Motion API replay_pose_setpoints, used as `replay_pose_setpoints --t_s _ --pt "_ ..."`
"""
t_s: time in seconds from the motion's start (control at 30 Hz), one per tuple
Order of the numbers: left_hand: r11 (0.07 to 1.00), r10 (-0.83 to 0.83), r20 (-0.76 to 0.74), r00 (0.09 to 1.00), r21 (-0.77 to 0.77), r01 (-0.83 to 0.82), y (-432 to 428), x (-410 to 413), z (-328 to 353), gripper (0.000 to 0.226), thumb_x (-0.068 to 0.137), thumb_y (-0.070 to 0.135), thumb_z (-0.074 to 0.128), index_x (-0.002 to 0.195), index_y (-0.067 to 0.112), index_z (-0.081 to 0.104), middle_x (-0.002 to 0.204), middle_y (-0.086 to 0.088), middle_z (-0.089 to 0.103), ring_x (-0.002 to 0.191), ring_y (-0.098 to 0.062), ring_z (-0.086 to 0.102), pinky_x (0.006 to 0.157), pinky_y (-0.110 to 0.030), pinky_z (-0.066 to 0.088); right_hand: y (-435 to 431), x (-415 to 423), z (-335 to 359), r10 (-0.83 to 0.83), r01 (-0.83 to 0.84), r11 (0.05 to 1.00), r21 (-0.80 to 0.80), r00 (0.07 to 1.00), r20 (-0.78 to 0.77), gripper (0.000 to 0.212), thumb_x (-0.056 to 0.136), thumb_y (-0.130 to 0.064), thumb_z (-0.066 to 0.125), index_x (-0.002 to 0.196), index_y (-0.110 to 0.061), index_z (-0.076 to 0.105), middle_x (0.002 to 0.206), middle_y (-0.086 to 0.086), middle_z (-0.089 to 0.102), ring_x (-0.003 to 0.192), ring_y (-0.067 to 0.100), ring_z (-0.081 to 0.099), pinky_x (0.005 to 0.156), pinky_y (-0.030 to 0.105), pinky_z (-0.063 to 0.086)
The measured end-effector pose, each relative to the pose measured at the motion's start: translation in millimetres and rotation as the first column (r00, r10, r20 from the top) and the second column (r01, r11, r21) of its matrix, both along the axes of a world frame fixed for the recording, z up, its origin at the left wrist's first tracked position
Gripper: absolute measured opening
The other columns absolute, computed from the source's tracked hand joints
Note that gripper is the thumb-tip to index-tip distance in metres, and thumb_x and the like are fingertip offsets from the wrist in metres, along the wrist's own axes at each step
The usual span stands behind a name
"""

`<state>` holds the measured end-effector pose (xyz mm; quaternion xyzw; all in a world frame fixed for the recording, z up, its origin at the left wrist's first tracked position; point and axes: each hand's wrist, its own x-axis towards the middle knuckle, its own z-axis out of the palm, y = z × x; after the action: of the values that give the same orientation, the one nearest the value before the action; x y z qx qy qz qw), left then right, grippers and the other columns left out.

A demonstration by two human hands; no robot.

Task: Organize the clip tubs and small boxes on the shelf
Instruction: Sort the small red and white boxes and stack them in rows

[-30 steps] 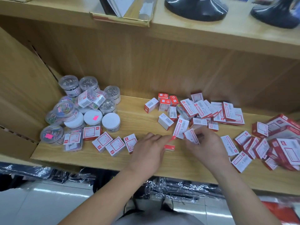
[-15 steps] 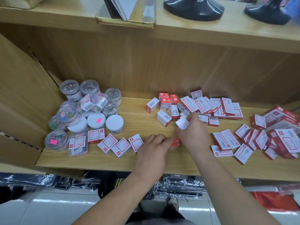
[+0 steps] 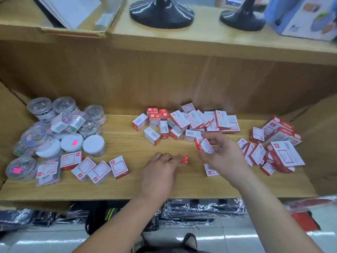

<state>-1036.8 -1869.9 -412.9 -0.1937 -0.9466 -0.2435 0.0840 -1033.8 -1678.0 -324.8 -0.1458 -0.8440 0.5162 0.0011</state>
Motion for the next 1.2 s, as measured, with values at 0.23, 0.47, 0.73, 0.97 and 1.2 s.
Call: replay_pose_setpoints --t_s 0.23,0.47,0.73,0.97,1.2 --pt "0.970 0.049 -0.009 0.999 0.238 -0.045 48 -11 28 0.046 0.079 0.006 0.082 0.121 0.025 0.074 0.090 0.008 0.071 0.081 -0.020 0.063 0.073 -0.035 0.057 111 21 28 -0.034 0.036 0.971 0.235 0.999 -0.014 0.043 0.077 -0.016 0.082 0.113 -0.034 0.066 0.102 -0.021 0.070 0.094 -0.004 0.065 0.083 0.022 0.054" --pt "0.895 -0.095 0.136 0.986 0.445 0.025 153 -7 39 0.040 0.083 0.032 0.072 0.122 0.034 0.073 0.092 0.010 0.071 0.081 -0.009 0.064 0.075 -0.034 0.057 189 18 16 -0.032 0.029 0.890 0.456 0.999 -0.002 0.048 0.083 -0.024 0.078 0.127 -0.033 0.063 0.115 -0.010 0.070 0.102 0.010 0.066 0.080 0.025 0.054" --pt "0.944 -0.114 0.147 0.982 0.323 0.061 256 -51 45 0.013 0.086 0.029 0.065 0.095 0.024 0.074 0.072 0.004 0.066 0.071 -0.017 0.059 0.061 -0.035 0.050 241 11 -2 0.014 -0.001 0.797 0.604 1.000 -0.017 0.046 0.085 -0.027 0.071 0.129 -0.032 0.061 0.125 -0.007 0.067 0.118 0.022 0.060 0.089 0.040 0.054" --pt "0.905 -0.191 0.149 0.970 0.410 0.115 256 -43 29 0.043 0.087 0.027 0.075 0.127 0.013 0.069 0.125 0.004 0.063 0.114 -0.006 0.057 0.101 -0.012 0.041 268 5 -15 -0.059 0.140 0.668 0.730 0.989 -0.136 0.044 0.083 -0.031 0.077 0.124 -0.020 0.067 0.128 0.002 0.064 0.114 0.029 0.058 0.091 0.042 0.052" --pt "0.901 -0.161 0.155 0.975 0.427 0.081 213 -15 17 0.037 0.085 0.034 0.055 0.114 0.019 0.073 0.118 0.007 0.065 0.111 -0.011 0.063 0.095 -0.031 0.052 196 2 -17 0.168 0.094 0.720 0.687 0.938 -0.304 0.028 0.084 -0.044 0.069 0.099 -0.021 0.074 0.100 -0.005 0.069 0.101 0.021 0.061 0.086 0.039 0.051"
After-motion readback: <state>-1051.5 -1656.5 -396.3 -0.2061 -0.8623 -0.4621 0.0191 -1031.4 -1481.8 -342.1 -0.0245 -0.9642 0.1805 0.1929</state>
